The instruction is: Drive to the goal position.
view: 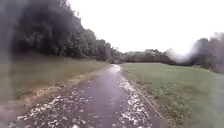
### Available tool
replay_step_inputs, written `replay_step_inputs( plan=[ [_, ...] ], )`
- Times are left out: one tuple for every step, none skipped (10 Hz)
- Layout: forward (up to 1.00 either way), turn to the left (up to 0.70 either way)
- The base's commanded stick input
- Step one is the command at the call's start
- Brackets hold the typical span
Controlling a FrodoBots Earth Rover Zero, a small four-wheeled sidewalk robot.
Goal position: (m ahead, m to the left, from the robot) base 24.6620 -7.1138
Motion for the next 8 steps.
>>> replay_step_inputs(
  plan=[
    [0.7, 0.0],
    [0.7, 0.0],
    [0.7, 0.0],
    [0.7, 0.0],
    [0.7, 0.0],
    [0.7, 0.0],
    [0.7, 0.0],
    [0.7, 0.0]
  ],
)
